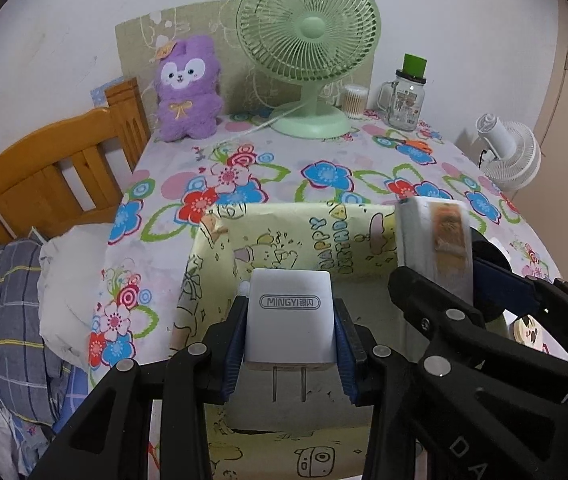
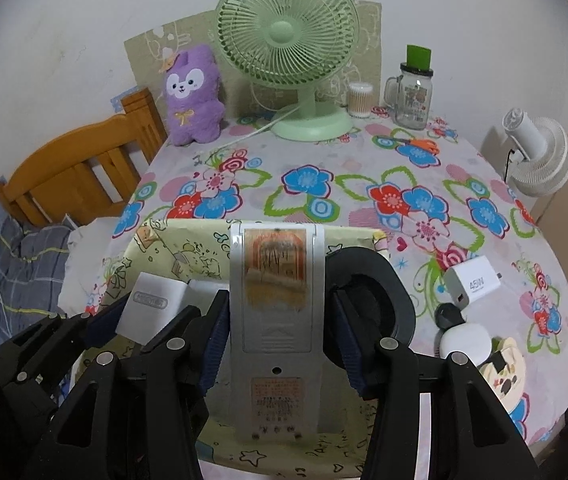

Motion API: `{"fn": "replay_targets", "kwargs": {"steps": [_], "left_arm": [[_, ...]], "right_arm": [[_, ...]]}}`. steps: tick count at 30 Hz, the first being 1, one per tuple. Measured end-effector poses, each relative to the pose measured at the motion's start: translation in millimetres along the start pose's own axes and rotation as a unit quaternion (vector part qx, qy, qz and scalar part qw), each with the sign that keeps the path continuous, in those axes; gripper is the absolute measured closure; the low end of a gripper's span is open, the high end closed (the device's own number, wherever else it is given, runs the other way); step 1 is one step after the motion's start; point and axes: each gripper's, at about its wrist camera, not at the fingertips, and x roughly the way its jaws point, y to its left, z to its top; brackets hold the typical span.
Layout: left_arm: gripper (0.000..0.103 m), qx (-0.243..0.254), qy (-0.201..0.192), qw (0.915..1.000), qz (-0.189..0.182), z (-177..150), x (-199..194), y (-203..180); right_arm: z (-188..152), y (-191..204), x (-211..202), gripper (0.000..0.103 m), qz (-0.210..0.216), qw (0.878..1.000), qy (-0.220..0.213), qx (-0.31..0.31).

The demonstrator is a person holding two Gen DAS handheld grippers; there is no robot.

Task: Organize rigid objects
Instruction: 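Carry the MINGYI charger with the left tool and the remote with the right tool over the fabric box, then lower and release the charger with the left tool while the right tool drops the remote into the box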

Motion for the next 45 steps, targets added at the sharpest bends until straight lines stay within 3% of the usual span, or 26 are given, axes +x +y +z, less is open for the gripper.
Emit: {"fn": "replay_targets", "kwargs": {"steps": [2, 6, 8, 11, 15, 18, 27, 45], "left_arm": [[0.059, -0.003, 0.004, 1.0000, -0.001, -0.9, 3.4, 0.4], [0.039, 0.000, 0.003, 1.0000, -0.005, -2.6, 4.8, -3.6], [0.036, -0.002, 0.007, 0.9999, -0.010, -2.9, 6.8, -6.0], [0.031, 0.000, 0.012, 0.9998, -0.017, -5.4, 10.4, -12.4], [0.020, 0.006, 0.014, 0.9996, -0.025, -7.3, 10.3, -21.5], [0.013, 0.000, 0.007, 0.9997, -0.024, -4.9, 7.3, -24.7], [0.005, 0.020, -0.012, 0.9995, -0.022, -4.0, -7.4, -51.0], [0.005, 0.006, -0.053, 0.9985, 0.009, -1.1, -38.8, -80.4]], "right_arm": [[-1.2, -0.2, 3.0, 0.049, 0.002, 1.000, 0.004, 0.001], [-0.6, -2.7, 3.2, 0.048, -0.017, 1.000, -0.006, -0.013], [0.2, -4.2, 1.6, 0.048, -0.033, 0.999, -0.013, -0.024], [1.3, -9.4, 1.7, 0.039, -0.080, 0.996, -0.021, -0.036], [-0.1, -36.9, 5.1, 0.027, -0.048, 0.999, 0.001, 0.008], [-2.0, -39.8, -0.9, 0.018, -0.041, 0.999, -0.004, -0.001], [-5.1, -45.8, -20.8, 0.009, -0.044, 0.998, -0.027, -0.028], [-8.9, -103.7, -55.4, 0.009, -0.022, 0.998, -0.052, 0.011]]}}
